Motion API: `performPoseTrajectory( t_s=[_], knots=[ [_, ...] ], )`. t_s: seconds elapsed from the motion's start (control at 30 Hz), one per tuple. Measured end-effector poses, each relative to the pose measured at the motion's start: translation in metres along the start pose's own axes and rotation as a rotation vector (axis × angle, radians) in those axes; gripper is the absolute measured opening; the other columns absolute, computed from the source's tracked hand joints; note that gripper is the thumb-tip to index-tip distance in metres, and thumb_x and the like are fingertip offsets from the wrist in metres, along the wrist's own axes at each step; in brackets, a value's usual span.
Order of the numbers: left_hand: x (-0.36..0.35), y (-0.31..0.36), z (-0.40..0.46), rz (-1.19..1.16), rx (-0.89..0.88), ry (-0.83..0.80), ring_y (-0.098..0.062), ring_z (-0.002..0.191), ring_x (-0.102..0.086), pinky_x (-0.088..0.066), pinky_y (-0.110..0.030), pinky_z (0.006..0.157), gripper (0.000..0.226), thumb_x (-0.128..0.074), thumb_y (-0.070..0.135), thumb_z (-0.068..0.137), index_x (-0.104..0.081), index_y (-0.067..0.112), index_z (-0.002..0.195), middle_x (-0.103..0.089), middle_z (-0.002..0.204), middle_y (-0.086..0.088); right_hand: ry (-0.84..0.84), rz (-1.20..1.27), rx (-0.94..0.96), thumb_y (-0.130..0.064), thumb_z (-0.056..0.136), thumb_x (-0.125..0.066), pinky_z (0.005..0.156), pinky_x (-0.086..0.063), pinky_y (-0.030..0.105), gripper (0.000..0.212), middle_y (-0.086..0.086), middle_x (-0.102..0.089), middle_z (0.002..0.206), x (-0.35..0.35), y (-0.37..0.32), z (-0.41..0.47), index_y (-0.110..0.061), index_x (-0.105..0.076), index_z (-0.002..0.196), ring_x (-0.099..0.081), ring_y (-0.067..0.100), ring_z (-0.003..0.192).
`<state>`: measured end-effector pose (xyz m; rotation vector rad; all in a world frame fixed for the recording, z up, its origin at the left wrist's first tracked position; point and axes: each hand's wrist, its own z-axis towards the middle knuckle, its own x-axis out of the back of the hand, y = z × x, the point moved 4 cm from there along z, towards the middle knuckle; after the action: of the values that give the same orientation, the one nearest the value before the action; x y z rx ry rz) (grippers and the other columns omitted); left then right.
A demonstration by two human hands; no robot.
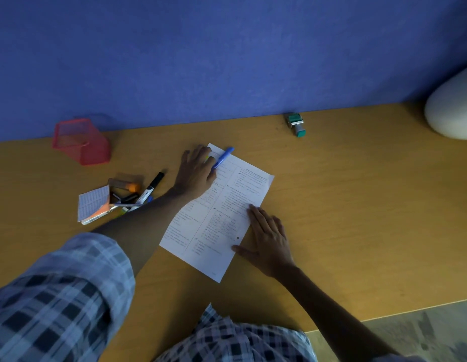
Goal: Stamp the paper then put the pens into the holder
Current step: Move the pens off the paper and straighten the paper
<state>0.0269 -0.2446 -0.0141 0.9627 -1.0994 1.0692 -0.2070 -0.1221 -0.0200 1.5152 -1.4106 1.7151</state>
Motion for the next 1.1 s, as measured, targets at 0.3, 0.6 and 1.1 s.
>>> performPoseTrajectory(
  t_s=[0.3, 0.6, 1.1],
  knots=[
    [0.012, -0.01, -0.022, -0.145, 0.104, 0.006, -0.034, 0.105, -0.056, -0.054, -0.044, 0.08, 0.012, -0.059, 0.013, 0.091, -0.061, 0.002, 0.094, -0.064, 0.11, -0.015, -0.018, -0.013, -0.008, -0.081, 0.078, -0.04, 0.119, -0.011, 0.045, 0.1, -0.004, -0.019, 0.161, -0.002, 0.001, 0.001, -0.018, -0.019, 0.153, -0.02, 0.018, 0.148],
    [0.026, -0.032, -0.062, -0.065, 0.216, 0.039, -0.029, 0.087, -0.063, -0.049, -0.039, 0.082, 0.018, -0.062, 0.018, 0.09, -0.072, 0.003, 0.087, -0.069, 0.09, -0.01, -0.021, -0.02, 0.008, -0.08, 0.078, -0.04, 0.12, -0.02, 0.05, 0.1, -0.002, -0.02, 0.161, 0.001, 0.001, -0.001, -0.017, -0.02, 0.153, -0.02, 0.019, 0.148],
    [0.039, -0.065, -0.136, 0.039, 0.326, 0.056, -0.033, 0.114, -0.055, -0.039, -0.046, 0.092, 0.016, -0.06, 0.02, 0.089, -0.07, 0.008, 0.086, -0.069, 0.1, -0.008, 0.0, -0.01, 0.011, -0.084, 0.074, -0.036, 0.12, -0.012, 0.045, 0.104, -0.003, -0.02, 0.161, 0.002, 0.003, -0.002, -0.019, -0.017, 0.153, -0.019, 0.018, 0.148]
  ],
)
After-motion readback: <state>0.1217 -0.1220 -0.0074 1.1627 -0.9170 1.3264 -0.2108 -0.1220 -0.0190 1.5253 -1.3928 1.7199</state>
